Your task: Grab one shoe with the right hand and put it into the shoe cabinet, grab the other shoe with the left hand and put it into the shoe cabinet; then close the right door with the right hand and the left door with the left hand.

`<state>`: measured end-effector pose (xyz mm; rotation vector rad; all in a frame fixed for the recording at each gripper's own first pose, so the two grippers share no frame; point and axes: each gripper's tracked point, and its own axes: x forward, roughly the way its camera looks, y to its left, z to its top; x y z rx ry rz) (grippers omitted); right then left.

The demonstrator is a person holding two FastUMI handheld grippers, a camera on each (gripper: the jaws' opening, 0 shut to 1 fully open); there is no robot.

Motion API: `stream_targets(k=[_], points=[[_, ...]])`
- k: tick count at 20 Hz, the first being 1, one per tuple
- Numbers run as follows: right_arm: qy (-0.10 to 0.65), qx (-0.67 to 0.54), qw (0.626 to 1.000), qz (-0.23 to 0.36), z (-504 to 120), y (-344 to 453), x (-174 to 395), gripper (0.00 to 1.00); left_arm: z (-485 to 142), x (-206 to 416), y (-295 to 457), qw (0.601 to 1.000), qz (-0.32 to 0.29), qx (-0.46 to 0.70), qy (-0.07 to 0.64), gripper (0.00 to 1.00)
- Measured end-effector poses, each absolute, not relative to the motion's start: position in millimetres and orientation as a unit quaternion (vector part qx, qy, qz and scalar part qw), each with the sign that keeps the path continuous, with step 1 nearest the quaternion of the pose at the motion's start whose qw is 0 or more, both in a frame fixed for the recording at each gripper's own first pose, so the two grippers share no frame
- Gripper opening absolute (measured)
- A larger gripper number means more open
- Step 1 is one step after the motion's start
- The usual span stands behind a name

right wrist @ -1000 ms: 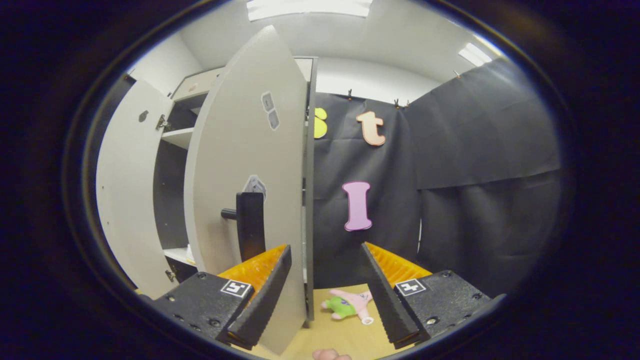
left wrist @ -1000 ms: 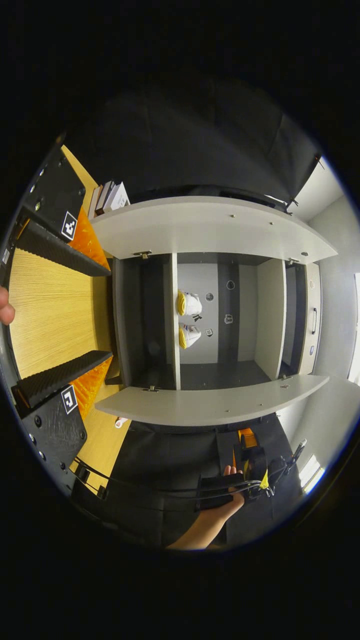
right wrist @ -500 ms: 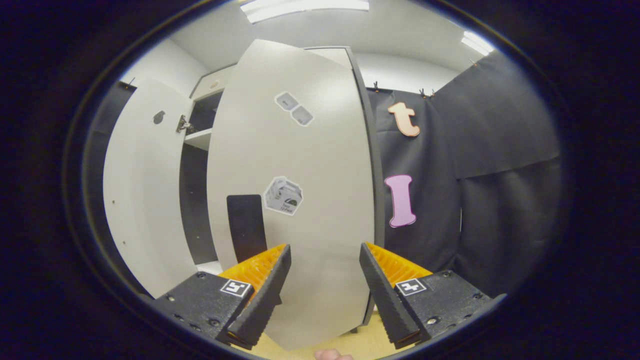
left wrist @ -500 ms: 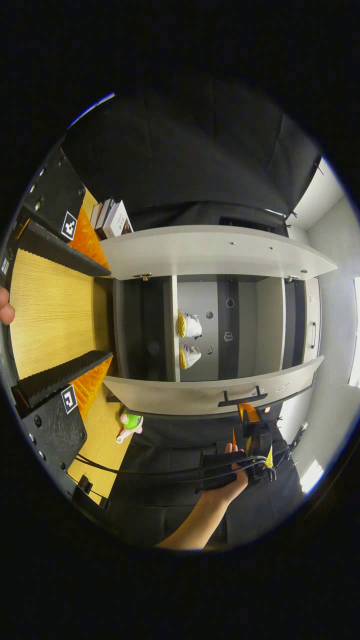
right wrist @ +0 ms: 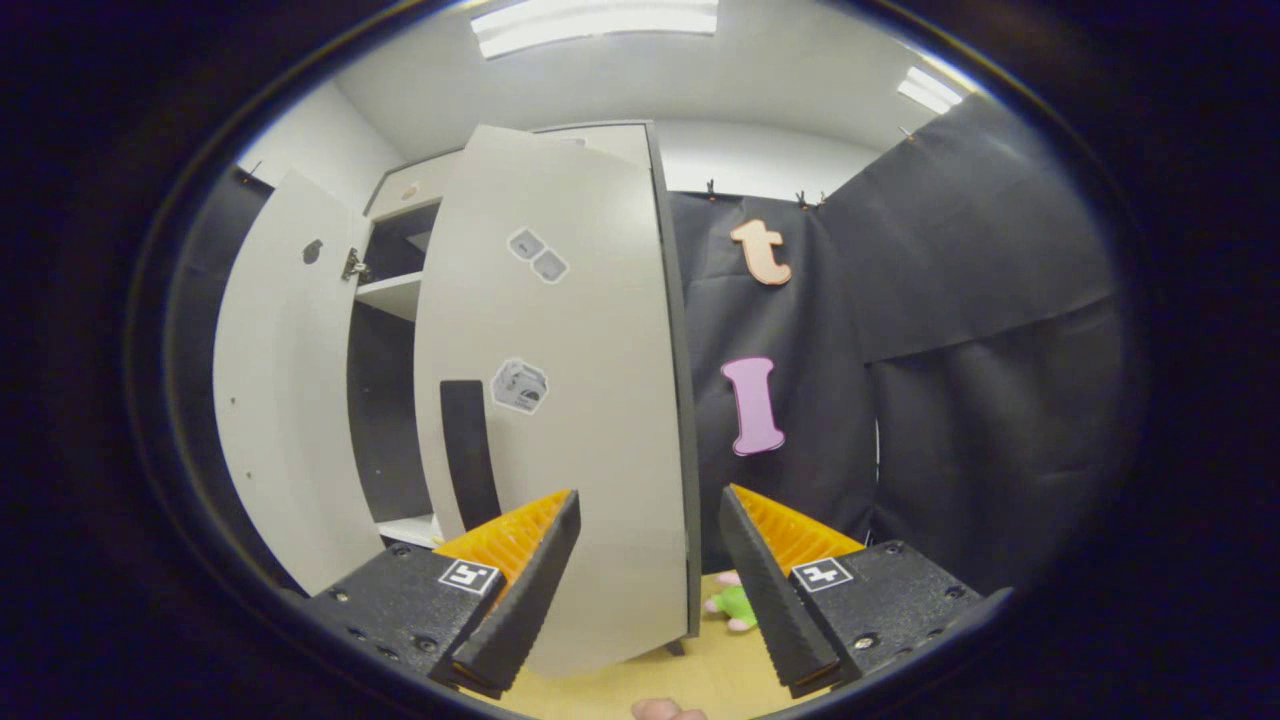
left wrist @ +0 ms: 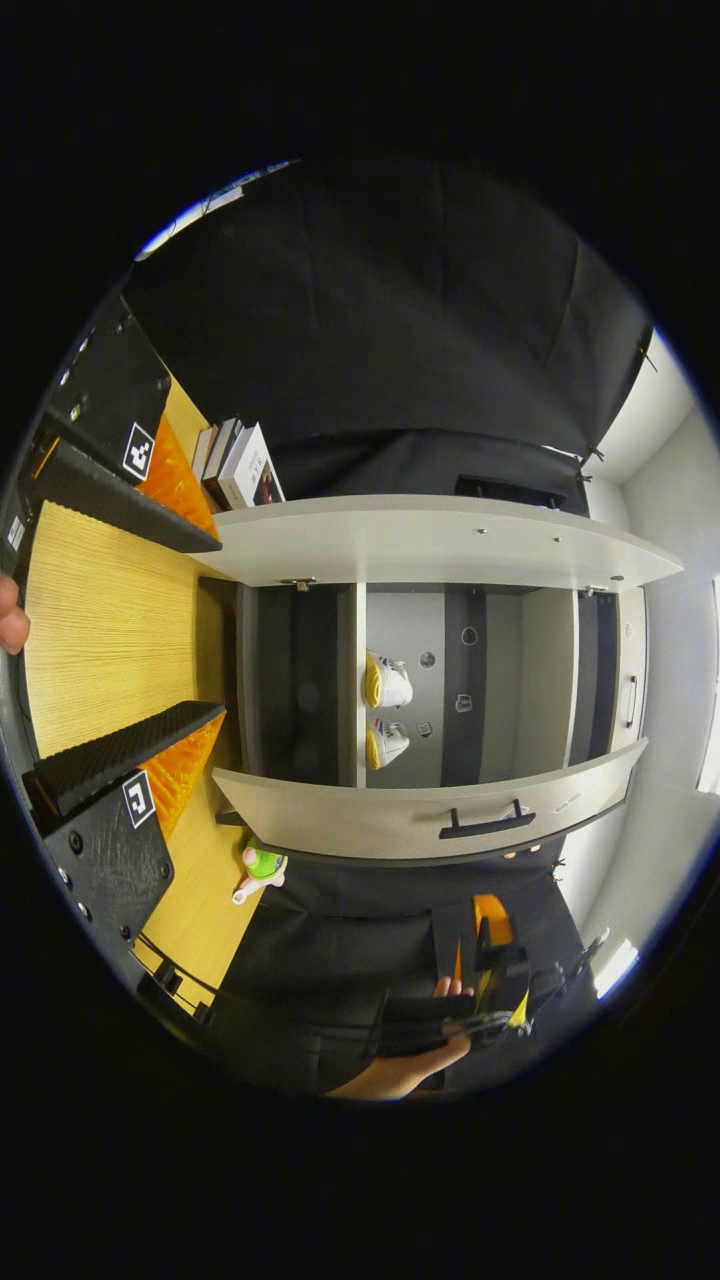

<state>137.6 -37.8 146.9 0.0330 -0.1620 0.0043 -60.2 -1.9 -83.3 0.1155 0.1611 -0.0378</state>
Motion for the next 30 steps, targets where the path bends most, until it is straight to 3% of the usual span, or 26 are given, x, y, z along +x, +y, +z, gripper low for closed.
stream_targets(k=[4, 15, 25, 26, 27, 28, 30], points=[[-0.074, -0.009, 0.997, -0.016, 99.4, -36.5, 97.6, 0.91, -80.3, -59.0, -3.2, 0.995, -0.020, 0.060, 0.081, 0.89], [-0.007, -0.050, 0.999, 0.005, -24.8, 4.8, 16.8, 0.92, -58.5, -52.2, -24.4, 0.997, -0.036, 0.033, 0.056, 0.89], [0.002, -0.039, 0.999, -0.016, -37.0, -23.4, 21.9, 0.92, 19.1, -28.9, 80.0, 0.996, 0.082, 0.042, 0.004, 0.88], [0.002, -0.033, 0.999, -0.018, -36.5, -26.0, 22.7, 0.92, 31.7, -25.4, 94.7, 0.994, 0.097, 0.047, -0.006, 0.77], [0.002, -0.027, 0.999, -0.021, -36.0, -29.1, 22.9, 0.92, 43.3, -21.1, 109.8, 0.992, 0.115, 0.054, -0.018, 0.77], [0.001, -0.020, 1.000, -0.024, -35.2, -30.6, 22.6, 0.92, 57.2, -14.5, 124.7, 0.990, 0.128, 0.057, -0.031, 0.88], [0.001, -0.013, 1.000, -0.025, -35.6, -31.7, 22.5, 0.92, 77.8, -0.7, 144.0, 0.987, 0.142, 0.056, -0.043, 0.91]])
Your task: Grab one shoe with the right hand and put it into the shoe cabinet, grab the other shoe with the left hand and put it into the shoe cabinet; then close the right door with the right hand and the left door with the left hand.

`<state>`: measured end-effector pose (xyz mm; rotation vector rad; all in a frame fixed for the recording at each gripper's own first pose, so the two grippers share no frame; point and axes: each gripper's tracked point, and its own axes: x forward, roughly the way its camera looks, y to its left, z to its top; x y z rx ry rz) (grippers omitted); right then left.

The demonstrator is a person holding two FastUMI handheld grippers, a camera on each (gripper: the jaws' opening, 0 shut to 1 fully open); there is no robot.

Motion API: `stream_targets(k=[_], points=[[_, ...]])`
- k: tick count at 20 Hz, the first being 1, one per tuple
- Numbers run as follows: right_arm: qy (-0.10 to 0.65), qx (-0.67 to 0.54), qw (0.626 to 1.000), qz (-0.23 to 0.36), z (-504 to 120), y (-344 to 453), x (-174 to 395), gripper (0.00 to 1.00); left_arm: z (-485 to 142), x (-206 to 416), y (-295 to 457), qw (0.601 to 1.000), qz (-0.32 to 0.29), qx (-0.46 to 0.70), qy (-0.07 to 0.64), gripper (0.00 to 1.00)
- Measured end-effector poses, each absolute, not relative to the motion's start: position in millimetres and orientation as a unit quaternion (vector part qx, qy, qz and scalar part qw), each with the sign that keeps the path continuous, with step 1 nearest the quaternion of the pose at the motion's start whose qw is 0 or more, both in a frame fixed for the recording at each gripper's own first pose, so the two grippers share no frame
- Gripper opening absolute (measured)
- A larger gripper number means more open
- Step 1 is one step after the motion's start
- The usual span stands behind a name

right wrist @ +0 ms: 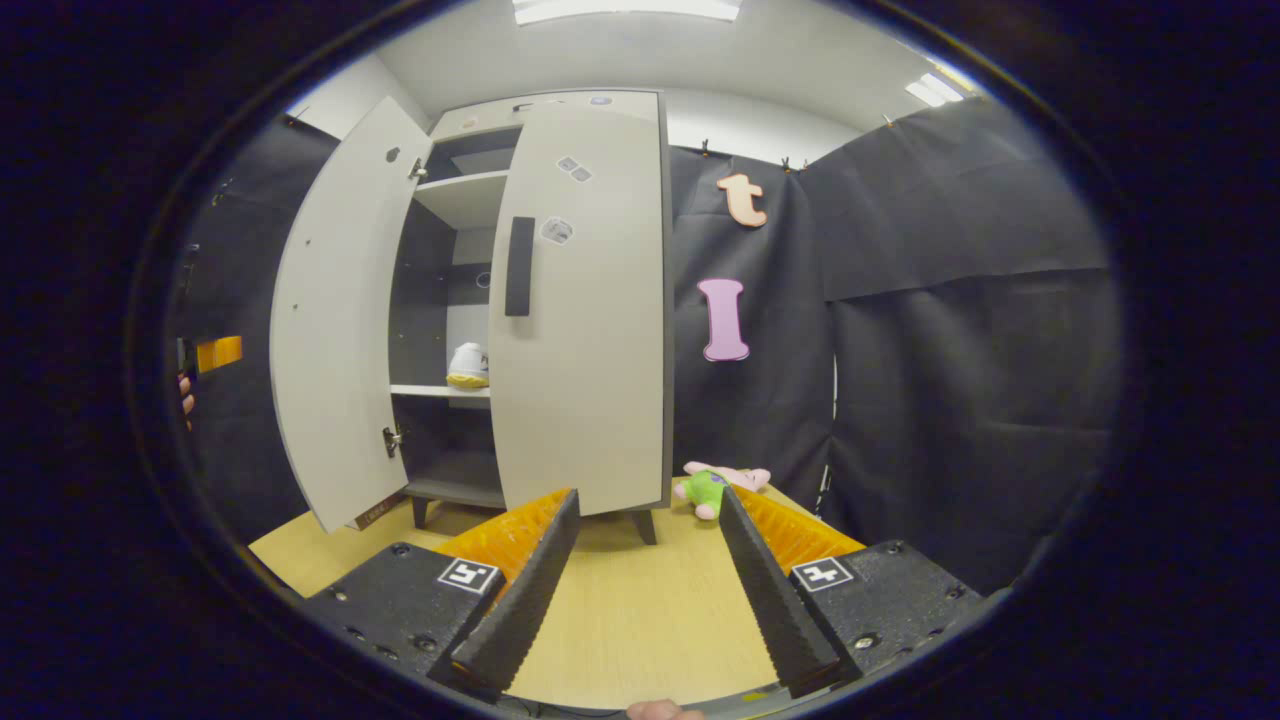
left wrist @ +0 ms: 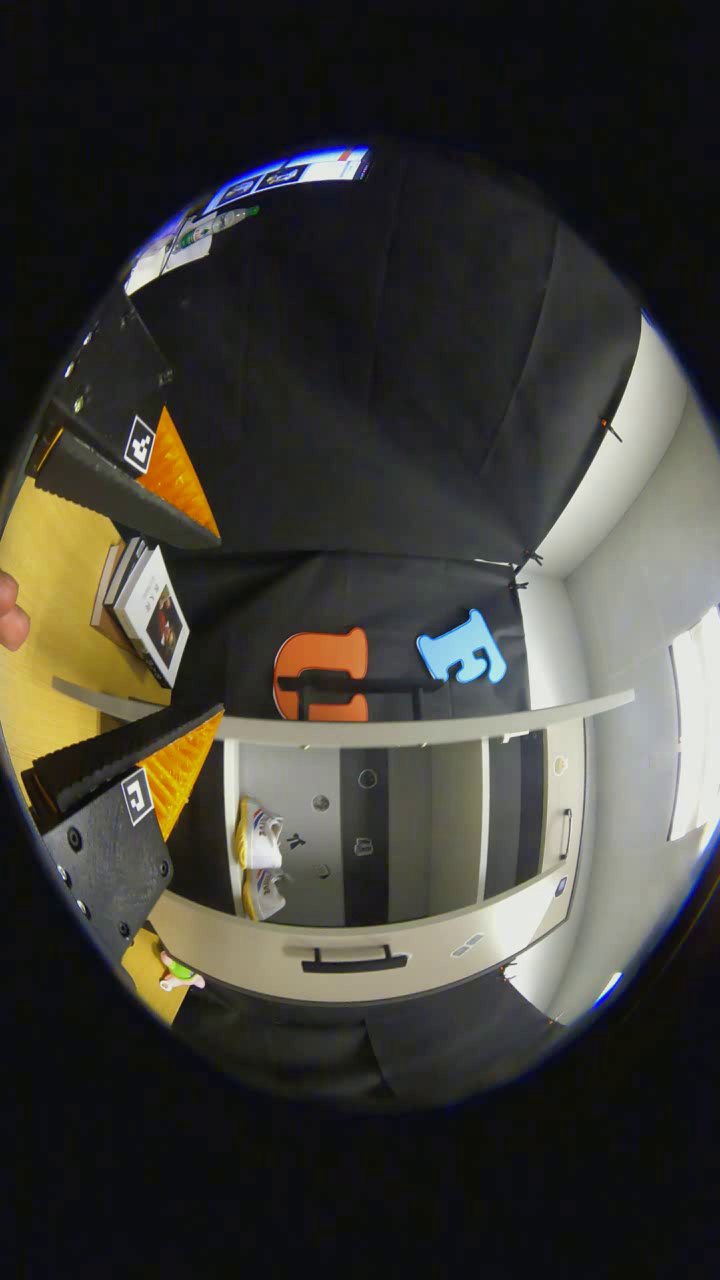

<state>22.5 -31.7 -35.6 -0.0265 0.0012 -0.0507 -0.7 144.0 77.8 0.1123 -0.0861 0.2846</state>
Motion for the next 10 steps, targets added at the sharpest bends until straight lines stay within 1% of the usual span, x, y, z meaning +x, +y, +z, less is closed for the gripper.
stream_targets(k=[2, 3, 4, 5, 7, 8, 10], points=[[0.004, -0.018, 1.000, -0.024, -37.5, -30.7, 24.3, 0.92, 94.6, 12.3, 155.6, 0.986, 0.149, 0.053, -0.054, 0.91], [0.004, -0.020, 1.000, -0.023, -37.1, -30.8, 24.1, 0.89, 102.6, 19.1, 160.8, 0.985, 0.151, 0.053, -0.058, 0.77], [0.004, -0.021, 0.999, -0.024, -36.2, -32.1, 23.9, 0.92, 110.1, 28.6, 165.7, 0.985, 0.148, 0.057, -0.064, 1.00], [0.003, -0.020, 1.000, -0.024, -35.6, -32.5, 24.8, 0.92, 113.0, 37.7, 171.1, 0.986, 0.145, 0.055, -0.057, 0.91], [0.002, -0.020, 0.999, -0.026, -34.0, -34.7, 24.9, 0.89, 115.0, 55.4, 177.6, 0.989, 0.137, 0.037, -0.044, 0.92], [0.002, -0.022, 0.999, -0.028, -32.7, -36.6, 25.5, 0.92, 116.9, 63.2, 184.5, 0.990, 0.133, 0.025, -0.036, 0.92], [-0.002, -0.024, 0.999, -0.031, -29.1, -38.9, 25.1, 0.92, 119.3, 74.8, 195.6, 0.991, 0.134, 0.012, -0.024, 0.91]])
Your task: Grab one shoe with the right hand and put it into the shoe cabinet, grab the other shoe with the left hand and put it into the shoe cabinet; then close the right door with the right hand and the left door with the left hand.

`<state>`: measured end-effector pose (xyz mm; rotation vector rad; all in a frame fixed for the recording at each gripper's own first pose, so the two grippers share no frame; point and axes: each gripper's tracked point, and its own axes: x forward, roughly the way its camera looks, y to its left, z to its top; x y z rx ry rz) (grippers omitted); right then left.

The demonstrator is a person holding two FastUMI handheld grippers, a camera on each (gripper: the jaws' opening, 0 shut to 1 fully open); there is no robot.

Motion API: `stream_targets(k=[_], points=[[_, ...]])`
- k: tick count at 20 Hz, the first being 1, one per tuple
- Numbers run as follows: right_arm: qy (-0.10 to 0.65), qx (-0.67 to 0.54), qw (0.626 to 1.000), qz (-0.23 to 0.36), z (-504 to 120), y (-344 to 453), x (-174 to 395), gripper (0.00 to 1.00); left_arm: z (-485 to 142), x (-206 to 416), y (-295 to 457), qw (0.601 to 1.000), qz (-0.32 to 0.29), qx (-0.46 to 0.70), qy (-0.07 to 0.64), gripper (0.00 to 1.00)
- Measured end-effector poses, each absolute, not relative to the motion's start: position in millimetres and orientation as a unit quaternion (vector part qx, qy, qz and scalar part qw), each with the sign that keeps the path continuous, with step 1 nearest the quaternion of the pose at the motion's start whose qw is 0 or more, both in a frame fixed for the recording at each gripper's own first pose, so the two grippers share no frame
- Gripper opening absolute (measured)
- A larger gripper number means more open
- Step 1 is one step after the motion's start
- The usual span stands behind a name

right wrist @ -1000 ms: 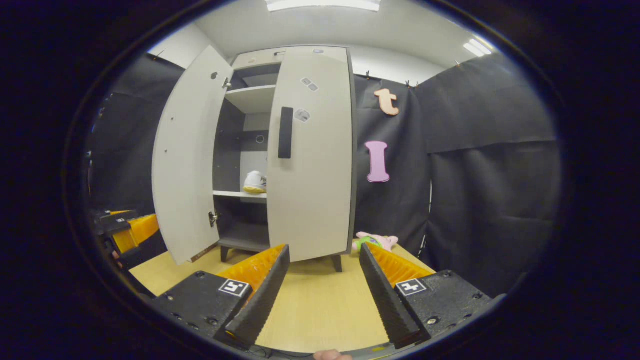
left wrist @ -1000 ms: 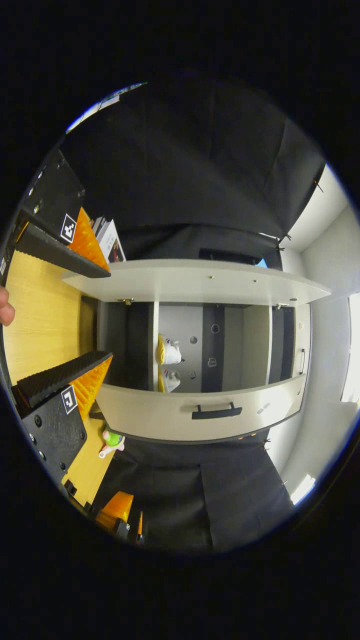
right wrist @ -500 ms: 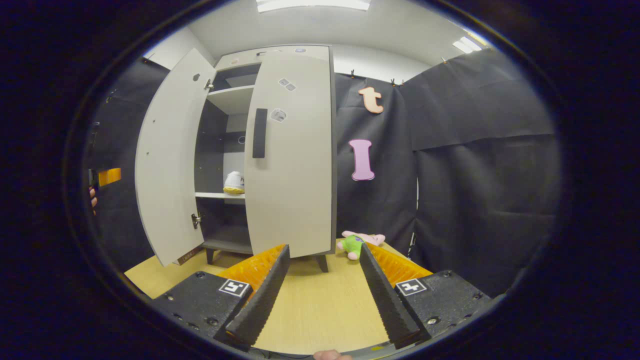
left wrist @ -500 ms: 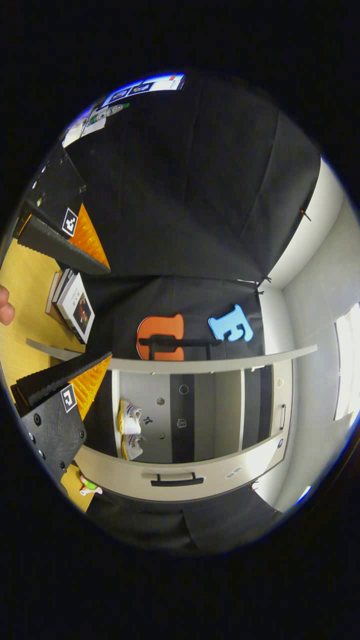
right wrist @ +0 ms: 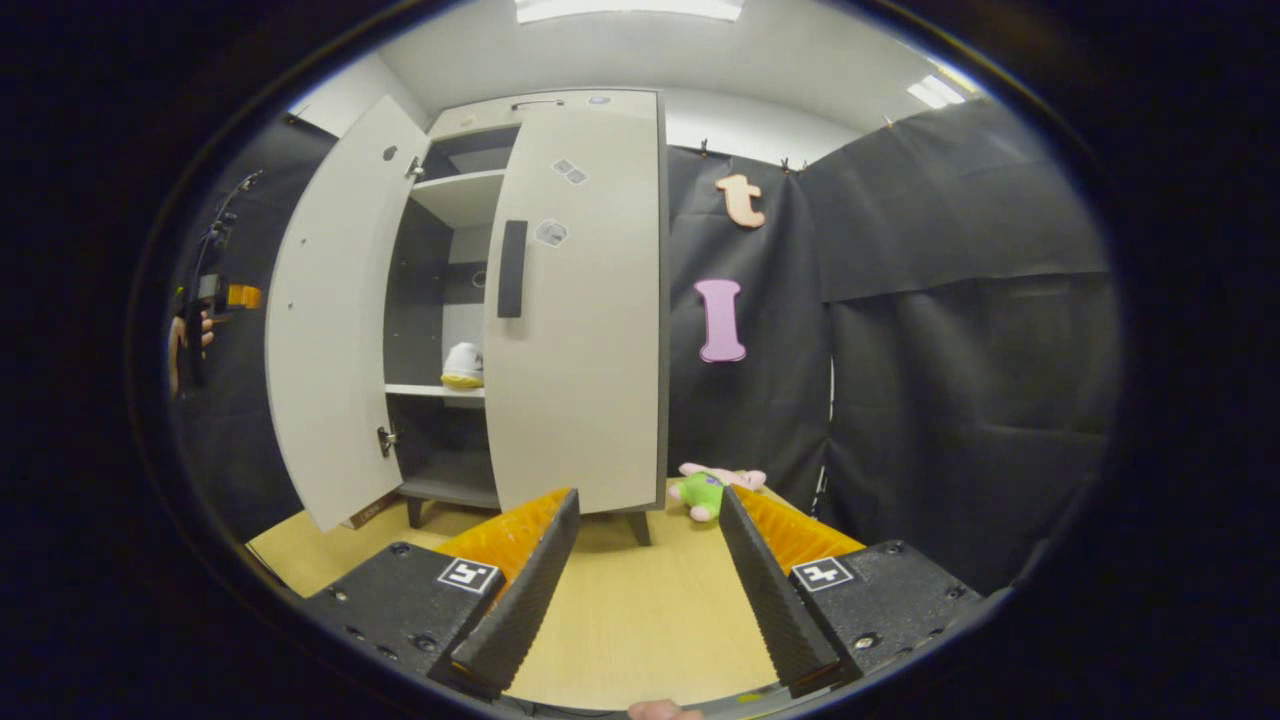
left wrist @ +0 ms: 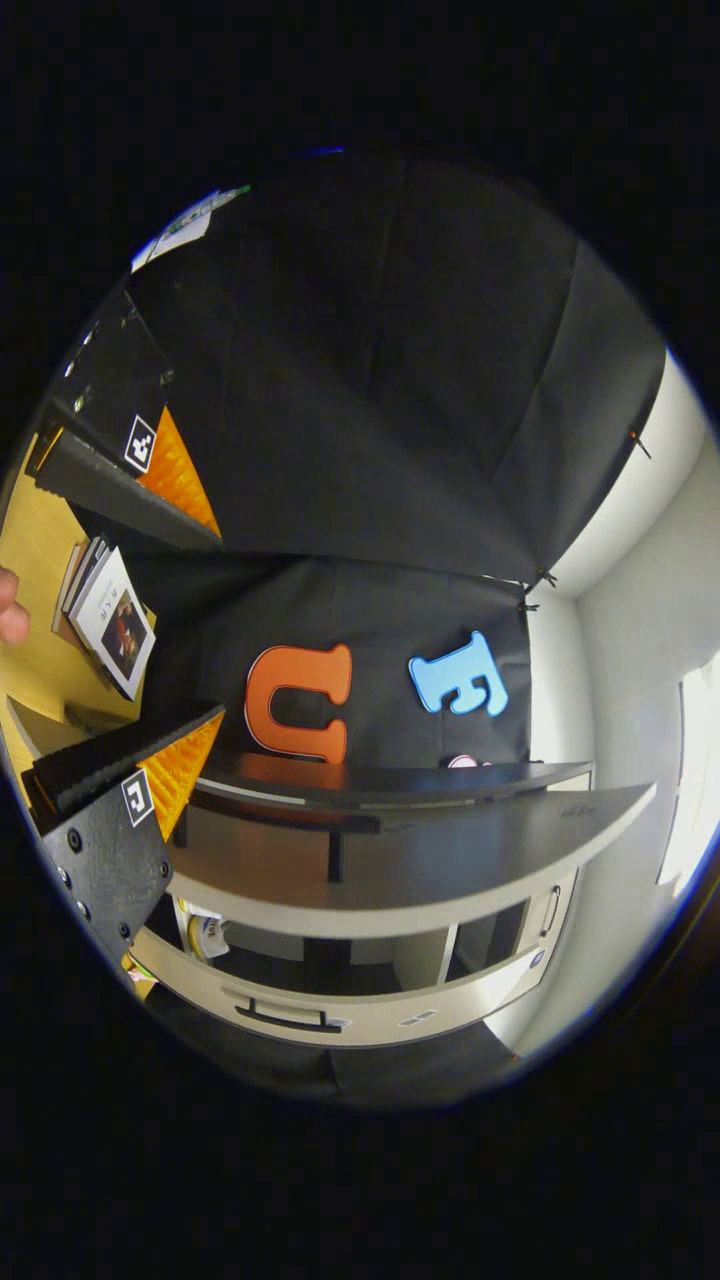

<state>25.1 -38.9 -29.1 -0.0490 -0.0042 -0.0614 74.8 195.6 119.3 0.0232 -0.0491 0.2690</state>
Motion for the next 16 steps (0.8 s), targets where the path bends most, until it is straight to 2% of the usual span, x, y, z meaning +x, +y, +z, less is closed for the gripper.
stream_targets(k=[9, 16], points=[[-0.001, -0.028, 0.998, -0.051, -22.8, -55.0, 32.1, 0.92, 124.2, 103.2, 182.8, 0.995, 0.097, 0.001, -0.019, 0.92], [-0.007, -0.038, 0.999, -0.035, -15.6, -40.5, 45.3, 0.92, 120.2, 107.7, 174.2, 0.995, 0.086, -0.041, -0.021, 0.91]])
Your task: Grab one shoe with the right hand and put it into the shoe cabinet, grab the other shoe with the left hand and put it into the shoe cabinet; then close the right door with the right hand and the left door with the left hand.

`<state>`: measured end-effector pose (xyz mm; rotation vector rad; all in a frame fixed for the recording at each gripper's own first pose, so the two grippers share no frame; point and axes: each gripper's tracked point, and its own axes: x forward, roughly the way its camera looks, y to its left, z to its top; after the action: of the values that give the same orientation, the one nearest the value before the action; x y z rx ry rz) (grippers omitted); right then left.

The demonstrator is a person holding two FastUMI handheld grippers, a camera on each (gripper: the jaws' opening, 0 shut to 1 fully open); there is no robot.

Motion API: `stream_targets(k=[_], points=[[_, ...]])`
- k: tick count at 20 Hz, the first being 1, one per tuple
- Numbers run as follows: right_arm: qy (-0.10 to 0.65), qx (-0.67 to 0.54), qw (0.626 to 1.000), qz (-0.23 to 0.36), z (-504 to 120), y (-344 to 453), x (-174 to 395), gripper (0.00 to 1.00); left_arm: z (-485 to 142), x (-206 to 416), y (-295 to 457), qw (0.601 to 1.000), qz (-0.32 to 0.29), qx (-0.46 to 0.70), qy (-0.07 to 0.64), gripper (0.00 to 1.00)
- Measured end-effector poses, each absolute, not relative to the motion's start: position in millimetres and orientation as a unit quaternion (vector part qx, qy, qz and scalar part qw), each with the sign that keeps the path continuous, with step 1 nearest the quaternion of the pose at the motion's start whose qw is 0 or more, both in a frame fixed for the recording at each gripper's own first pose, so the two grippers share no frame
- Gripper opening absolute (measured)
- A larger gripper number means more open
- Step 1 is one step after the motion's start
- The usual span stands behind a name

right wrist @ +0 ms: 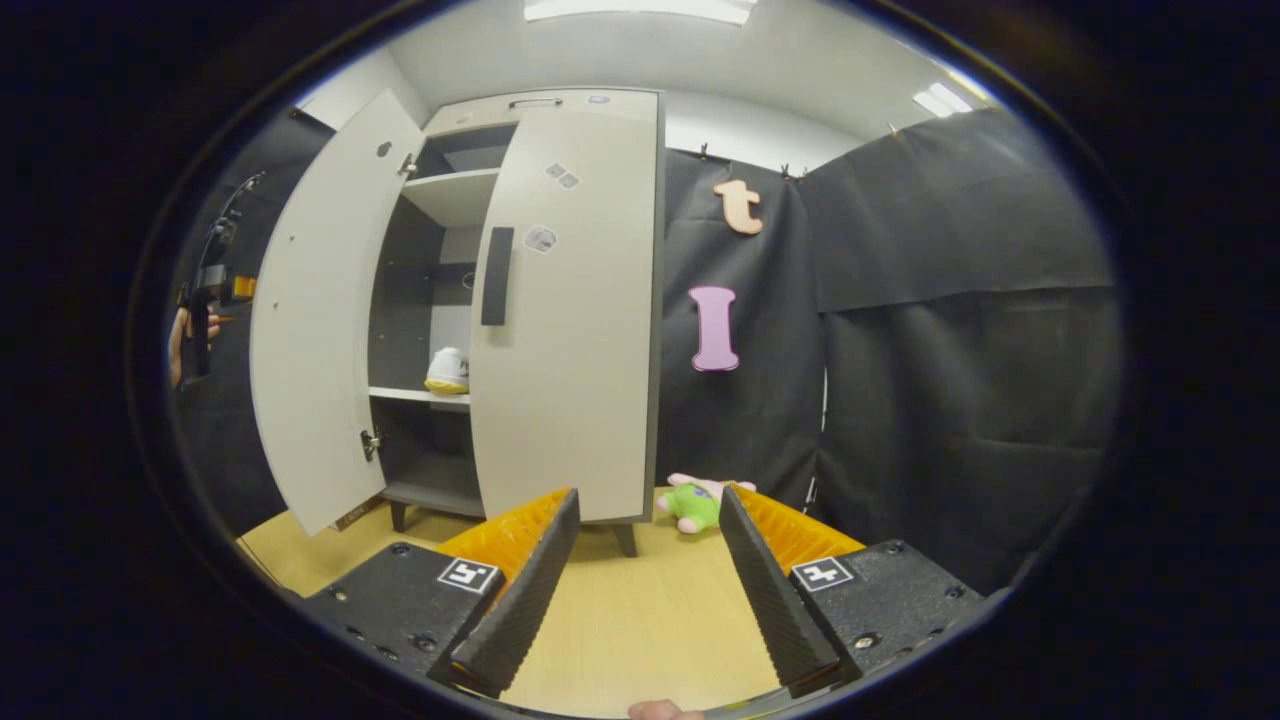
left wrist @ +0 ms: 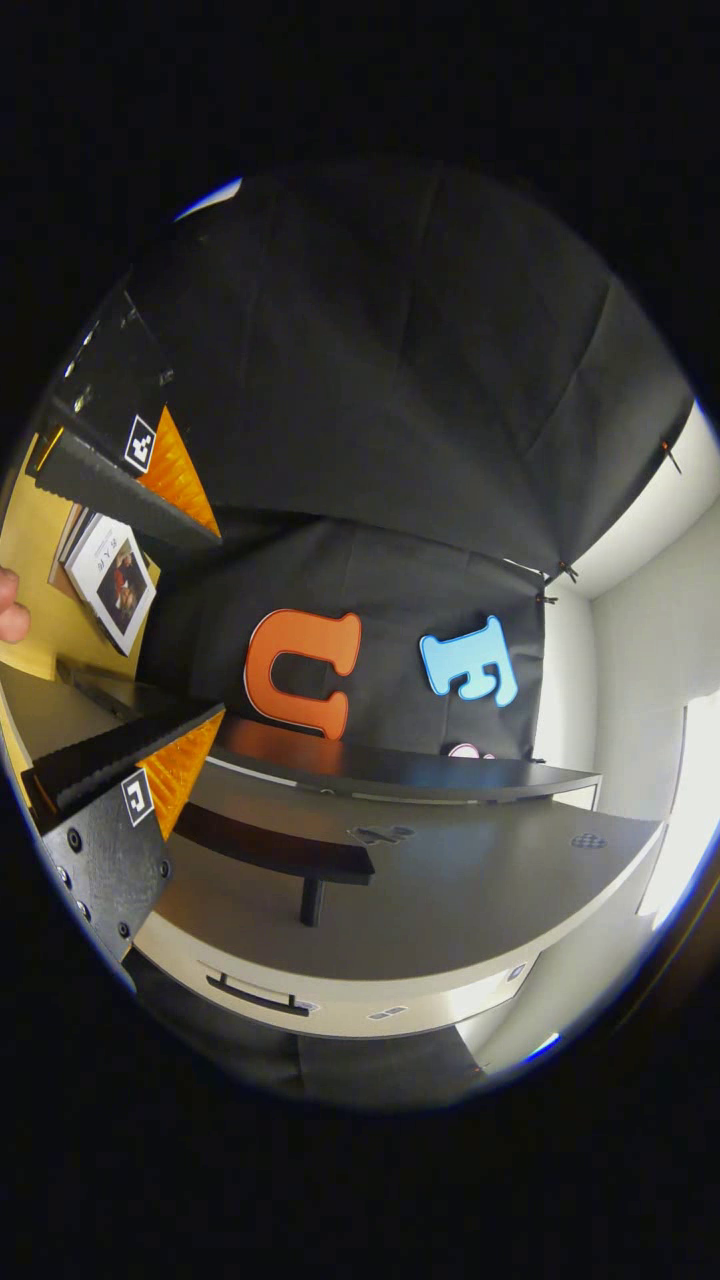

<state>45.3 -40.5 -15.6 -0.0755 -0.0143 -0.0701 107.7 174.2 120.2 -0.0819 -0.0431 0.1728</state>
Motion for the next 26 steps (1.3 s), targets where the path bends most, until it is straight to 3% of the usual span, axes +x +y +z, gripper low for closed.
stream_targets(k=[5, 17, 26], points=[[-0.018, -0.044, 0.998, -0.031, -10.7, -39.5, 48.0, 0.92, 118.7, 106.9, 147.6, 0.996, 0.069, -0.051, -0.026, 0.92], [-0.001, -0.032, 0.998, -0.056, -19.5, -69.2, 59.3, 0.92, 110.6, 143.7, -2.6, 0.996, -0.073, -0.036, -0.020, 0.92], [0.001, -0.017, 0.998, -0.058, -25.7, -71.6, 49.2, 0.92, 102.1, 137.6, -3.4, 0.995, -0.061, -0.077, -0.015, 0.92]])
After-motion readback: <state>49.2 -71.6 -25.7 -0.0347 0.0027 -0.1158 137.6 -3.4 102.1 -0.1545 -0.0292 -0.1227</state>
